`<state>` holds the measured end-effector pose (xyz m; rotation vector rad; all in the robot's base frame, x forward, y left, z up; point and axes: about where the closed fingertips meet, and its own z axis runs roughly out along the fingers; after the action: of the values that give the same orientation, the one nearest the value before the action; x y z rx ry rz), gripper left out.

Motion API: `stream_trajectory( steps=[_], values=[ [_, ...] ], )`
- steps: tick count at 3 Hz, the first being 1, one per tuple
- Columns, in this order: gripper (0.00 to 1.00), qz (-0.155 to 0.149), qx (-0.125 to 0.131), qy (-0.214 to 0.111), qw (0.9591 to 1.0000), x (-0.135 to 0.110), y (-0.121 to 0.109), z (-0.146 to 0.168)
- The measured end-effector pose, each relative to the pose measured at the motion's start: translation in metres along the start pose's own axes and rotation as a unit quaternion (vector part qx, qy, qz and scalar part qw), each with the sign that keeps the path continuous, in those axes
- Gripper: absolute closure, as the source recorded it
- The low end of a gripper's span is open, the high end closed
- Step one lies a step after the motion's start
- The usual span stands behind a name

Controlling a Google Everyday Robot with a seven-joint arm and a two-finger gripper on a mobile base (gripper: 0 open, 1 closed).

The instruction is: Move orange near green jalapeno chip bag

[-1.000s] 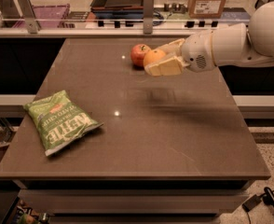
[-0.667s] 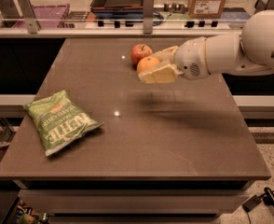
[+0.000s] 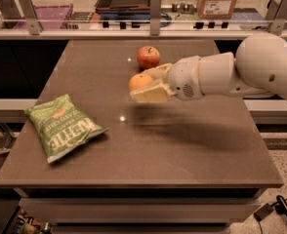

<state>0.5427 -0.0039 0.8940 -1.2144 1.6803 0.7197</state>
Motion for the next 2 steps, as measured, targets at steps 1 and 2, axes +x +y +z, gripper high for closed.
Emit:
stream_trajectory(
  steps=[1, 2],
  values=[
    [1.00, 0.002, -0.005, 0.002, 1.0000, 0.006, 0.017, 0.011],
    [1.00, 0.002, -0.015, 0.006, 0.9999, 0.015, 0.033, 0.018]
  ],
)
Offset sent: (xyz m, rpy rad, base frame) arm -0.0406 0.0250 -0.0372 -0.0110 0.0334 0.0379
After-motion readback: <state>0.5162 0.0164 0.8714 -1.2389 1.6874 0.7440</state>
